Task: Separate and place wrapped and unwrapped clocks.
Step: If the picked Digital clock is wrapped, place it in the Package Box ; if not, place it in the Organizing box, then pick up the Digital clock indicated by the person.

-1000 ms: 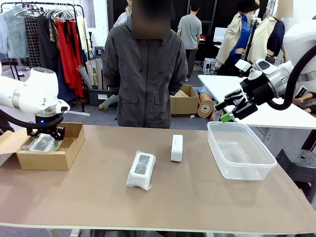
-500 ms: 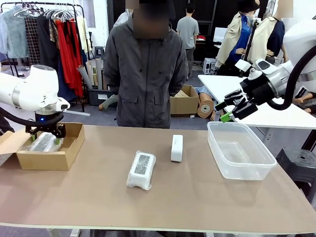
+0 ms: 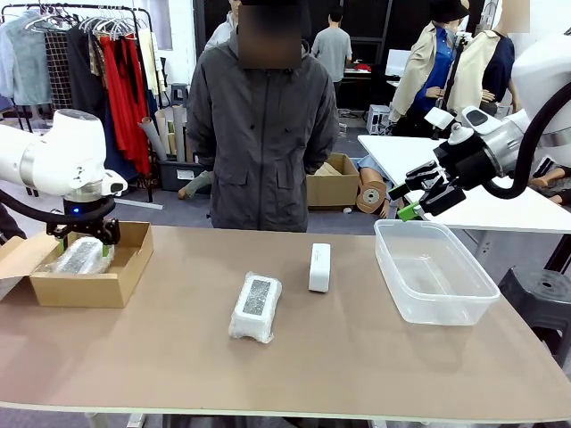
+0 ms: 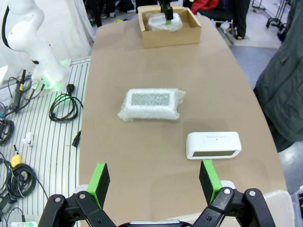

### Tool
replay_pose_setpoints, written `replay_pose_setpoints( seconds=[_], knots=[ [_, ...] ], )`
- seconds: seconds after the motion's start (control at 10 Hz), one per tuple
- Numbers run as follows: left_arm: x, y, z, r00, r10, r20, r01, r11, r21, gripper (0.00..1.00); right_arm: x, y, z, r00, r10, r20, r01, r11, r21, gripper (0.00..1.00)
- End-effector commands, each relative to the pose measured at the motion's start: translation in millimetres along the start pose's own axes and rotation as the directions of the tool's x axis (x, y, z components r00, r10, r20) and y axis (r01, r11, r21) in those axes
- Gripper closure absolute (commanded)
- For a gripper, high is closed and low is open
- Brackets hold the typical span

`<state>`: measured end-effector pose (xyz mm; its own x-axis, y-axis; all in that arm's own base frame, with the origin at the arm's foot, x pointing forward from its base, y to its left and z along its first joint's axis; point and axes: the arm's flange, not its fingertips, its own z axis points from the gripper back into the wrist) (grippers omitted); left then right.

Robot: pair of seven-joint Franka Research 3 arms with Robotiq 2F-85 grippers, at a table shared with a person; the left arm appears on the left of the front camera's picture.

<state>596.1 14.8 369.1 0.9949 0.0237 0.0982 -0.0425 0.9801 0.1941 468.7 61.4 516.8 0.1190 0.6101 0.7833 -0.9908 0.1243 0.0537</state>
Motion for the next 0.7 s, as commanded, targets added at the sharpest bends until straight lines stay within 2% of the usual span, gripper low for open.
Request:
replay_pose_setpoints(
  seconds=[0.0, 0.6],
  knots=[
    [-14.0, 4.5, 11.3, 1.000, -0.020, 0.005, 0.020, 0.999, -0.025, 0.00, 0.4, 1.3, 0.0, 1.000, 0.004, 0.000, -0.004, 1.000, 0.001, 0.00],
    [-8.0, 3.7, 15.4, 1.000, -0.011, 0.014, 0.011, 1.000, -0.007, 0.00, 0.4, 1.3, 0.0, 1.000, 0.004, 0.000, -0.004, 1.000, 0.001, 0.00]
  ],
)
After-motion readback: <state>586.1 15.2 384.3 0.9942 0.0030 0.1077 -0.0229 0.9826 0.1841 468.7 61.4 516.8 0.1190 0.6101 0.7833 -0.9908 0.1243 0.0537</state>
